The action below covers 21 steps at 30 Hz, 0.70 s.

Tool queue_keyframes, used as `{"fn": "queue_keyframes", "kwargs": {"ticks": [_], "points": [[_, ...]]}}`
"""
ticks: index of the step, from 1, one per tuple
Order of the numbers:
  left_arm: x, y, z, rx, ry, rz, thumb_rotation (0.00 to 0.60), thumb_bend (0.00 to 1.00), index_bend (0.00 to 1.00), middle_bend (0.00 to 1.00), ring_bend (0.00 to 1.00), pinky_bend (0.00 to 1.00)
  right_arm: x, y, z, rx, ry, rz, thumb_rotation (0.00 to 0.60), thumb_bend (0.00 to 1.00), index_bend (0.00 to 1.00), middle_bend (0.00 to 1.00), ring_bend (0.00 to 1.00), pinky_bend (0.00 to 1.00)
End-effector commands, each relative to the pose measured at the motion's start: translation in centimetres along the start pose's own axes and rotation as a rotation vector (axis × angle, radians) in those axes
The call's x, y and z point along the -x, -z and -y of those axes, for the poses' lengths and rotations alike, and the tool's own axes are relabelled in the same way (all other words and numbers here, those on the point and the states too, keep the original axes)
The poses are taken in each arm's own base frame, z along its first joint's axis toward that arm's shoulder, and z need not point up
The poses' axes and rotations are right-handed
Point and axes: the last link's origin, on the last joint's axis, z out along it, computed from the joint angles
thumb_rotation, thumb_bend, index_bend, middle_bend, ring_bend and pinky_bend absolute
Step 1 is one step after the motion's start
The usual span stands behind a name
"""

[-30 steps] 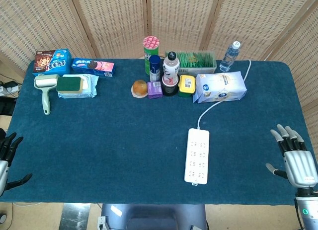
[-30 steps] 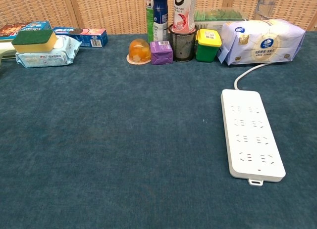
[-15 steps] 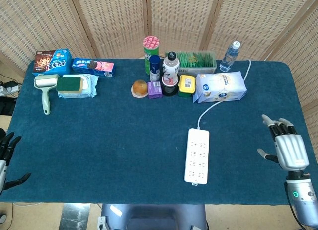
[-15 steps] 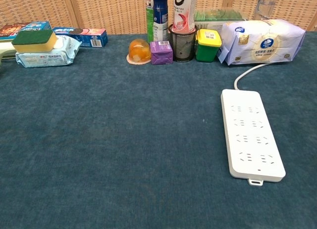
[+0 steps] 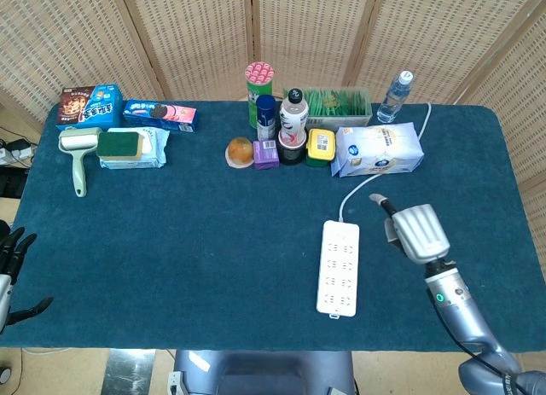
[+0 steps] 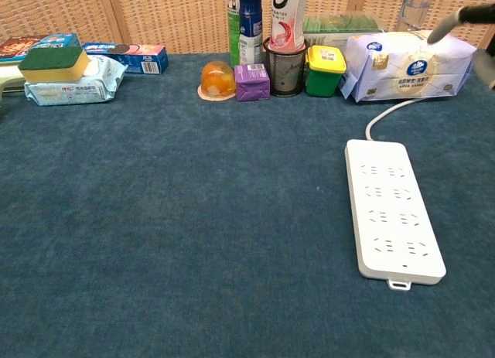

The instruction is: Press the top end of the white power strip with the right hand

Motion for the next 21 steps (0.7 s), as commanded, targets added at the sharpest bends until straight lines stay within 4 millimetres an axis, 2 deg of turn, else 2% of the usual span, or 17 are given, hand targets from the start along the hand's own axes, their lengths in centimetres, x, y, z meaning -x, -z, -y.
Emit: {"fn": "queue_keyframes", "kwargs": {"ticks": [1,5,21], "points": [[-0.1,-0.2,0.1,0.002,0.001,0.001,0.6,0.06,0.0,0.0,0.0,0.06,1.3,-1.3,2.6,-0.045,0.026,0.112,0.6,0.92,0.26,0.95,1.0,1.0],[-0.1,-0.3,0.0,0.01,-0.001,0.004,0.6,0.06,0.0,0.0,0.0,0.06,1.9,-1.8,3.5,-0.051,0.035,0.156,0.6,0.92,0.3,0.95,1.0,1.0],[-0.2,-0.5,-1.0,0.031,-0.014,0.01,0.6,0.06,0.0,0.0,0.0,0.06,3.4,-3.3,5.7,-0.078,0.065,0.263,0.6,0.93,0.31,0.95,1.0,1.0]]}}
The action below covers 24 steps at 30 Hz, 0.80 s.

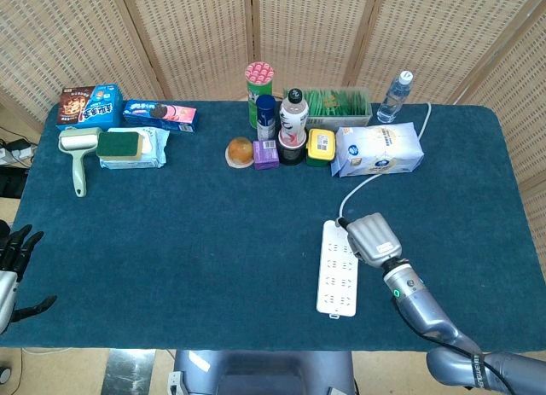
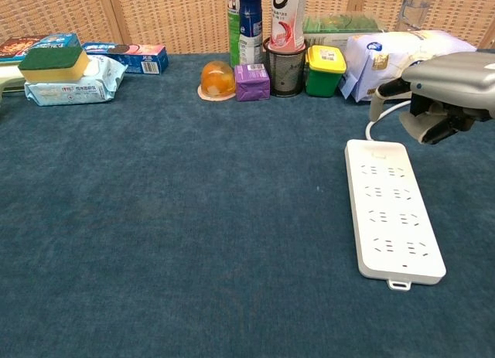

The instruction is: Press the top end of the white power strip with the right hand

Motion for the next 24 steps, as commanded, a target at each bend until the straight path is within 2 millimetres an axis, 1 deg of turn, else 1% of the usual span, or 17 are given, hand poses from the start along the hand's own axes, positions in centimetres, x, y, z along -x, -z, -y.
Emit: {"fn": "queue_keyframes", "kwargs": {"ticks": [1,6,12,18,24], "points": [[0.1,-0.2,-0.3,0.005,0.0,0.005,0.6,0.06,0.0,0.0,0.0,0.06,0.5,-0.6,0.8,-0.015,0.013,0.027,0.6,0.93,0.31,0.95,1.0,1.0],[0.1,-0.3,-0.8,0.015,-0.005,0.007,0.6,0.06,0.0,0.0,0.0,0.06,0.8,-1.1,1.3,-0.015,0.027,0.042,0.6,0.93,0.31,0.95,1.0,1.0],[0.2,-0.1,-0.8,0.008,-0.007,0.007,0.6,0.06,0.0,0.0,0.0,0.06,1.1,-1.4,1.0,-0.001,0.069,0.048,0.6,0.93,0.31,0.95,1.0,1.0],[0.2,0.0,-0.4,-0.007,-0.009,0.002,0.6,0.06,0.0,0.0,0.0,0.06,2.2,-0.9,0.3,0.018,0.088,0.077,0.6,0.93,0.31,0.95,1.0,1.0],[0.2,0.0,-0.6,-0.002,-0.011,0.005,0.6,0.06,0.0,0.0,0.0,0.06,2.9,-0.6,-0.1,0.023,0.091,0.092,0.6,0.93,0.31,0.95,1.0,1.0]]}}
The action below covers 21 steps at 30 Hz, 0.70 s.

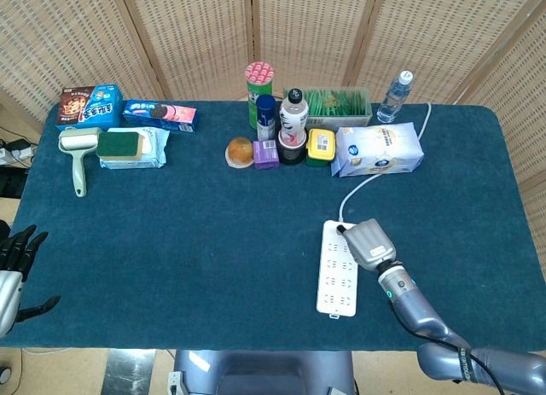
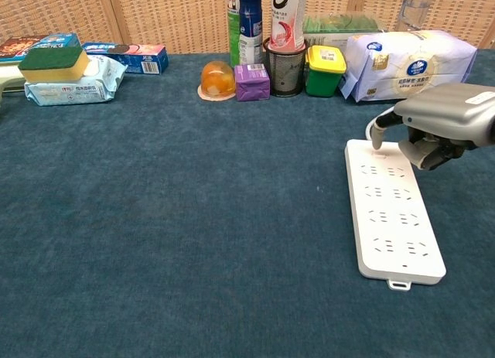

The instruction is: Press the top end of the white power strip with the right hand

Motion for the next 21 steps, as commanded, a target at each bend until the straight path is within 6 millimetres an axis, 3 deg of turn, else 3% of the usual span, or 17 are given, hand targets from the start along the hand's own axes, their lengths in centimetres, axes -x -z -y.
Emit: {"fn": "queue_keyframes", "kwargs": {"ticks": [1,21], "points": [[-0.01,0.01,-0.05,0.001,0.0,-0.001,0.6,0.06,0.0,0.0,0.0,0.06,0.19,0.03,-0.07,0.002,0.004,0.002,0.6,0.93,0.31,0.95,1.0,1.0],[0.13,-0.35,-0.05,-0.004,-0.002,0.006,0.6,0.06,0.0,0.0,0.0,0.06,0.66,-0.44,0.43,0.004,0.006,0.014,0.6,0.93,0.32,0.95,1.0,1.0]]}}
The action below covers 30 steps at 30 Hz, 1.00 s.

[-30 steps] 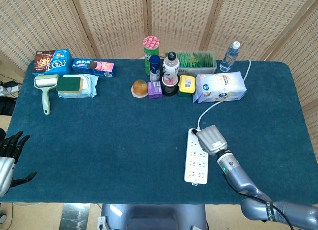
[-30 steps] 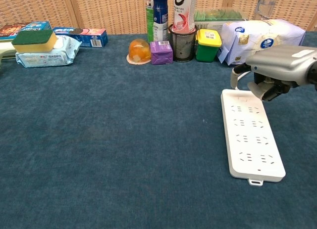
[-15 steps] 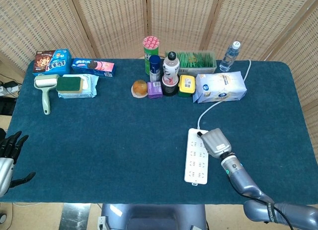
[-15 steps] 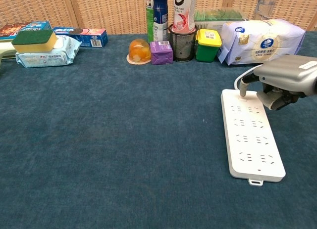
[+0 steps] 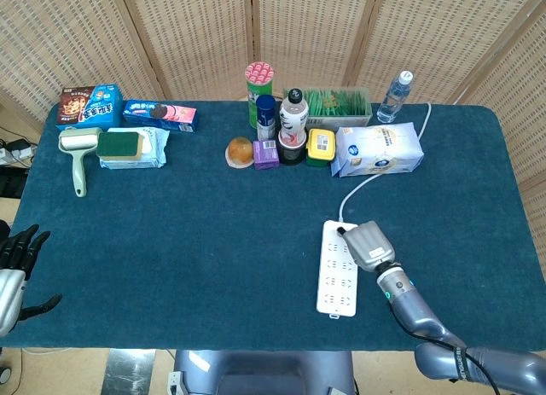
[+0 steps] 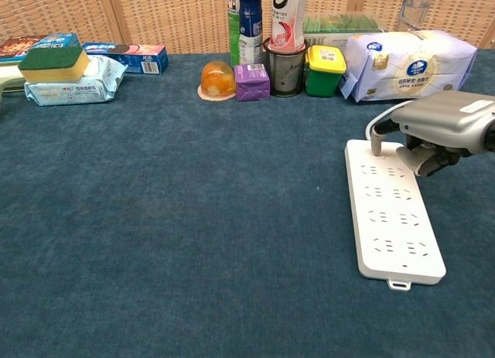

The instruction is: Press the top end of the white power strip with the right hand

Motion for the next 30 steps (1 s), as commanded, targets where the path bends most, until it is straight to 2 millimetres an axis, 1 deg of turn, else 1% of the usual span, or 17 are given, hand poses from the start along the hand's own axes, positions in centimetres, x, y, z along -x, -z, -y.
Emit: {"fn": "queue_keyframes", "kwargs": {"ticks": [1,6,10,19,24,30], "points": [[0.0,0.0,0.0,0.0,0.0,-0.001,0.6,0.06,0.0,0.0,0.0,0.06,-0.1,-0.1,0.1,0.0,0.001,0.0,0.6,0.93,0.32,0.95,1.0,1.0],[0.0,0.0,0.2,-0.007,0.003,0.001,0.6,0.06,0.0,0.0,0.0,0.06,0.1,-0.3,-0.1,0.006,0.01,0.006,0.6,0.93,0.32,0.95,1.0,1.0],[0.0,-0.1,0.3,-0.008,0.003,0.0,0.6,0.06,0.0,0.0,0.0,0.06,0.6,-0.1,0.2,0.0,0.019,0.013,0.6,0.93,0.33,0.95,1.0,1.0],[-0.1,0.1,0.5,-0.012,0.004,-0.003,0.6,0.06,0.0,0.0,0.0,0.06,0.3,-0.1,0.0,0.005,0.026,0.001,0.6,0.93,0.33,0.95,1.0,1.0],[-0.1,0.1,0.5,-0.012,0.006,-0.002,0.6,0.06,0.0,0.0,0.0,0.06,0.9,0.0,-0.1,0.005,0.035,0.019,0.6,0.93,0.34,0.95,1.0,1.0],[-0.2,0.1,0.5,-0.012,0.004,-0.006,0.6,0.06,0.0,0.0,0.0,0.06,1.1,-0.1,-0.1,0.003,0.045,0.024,0.6,0.93,0.34,0.95,1.0,1.0]]}}
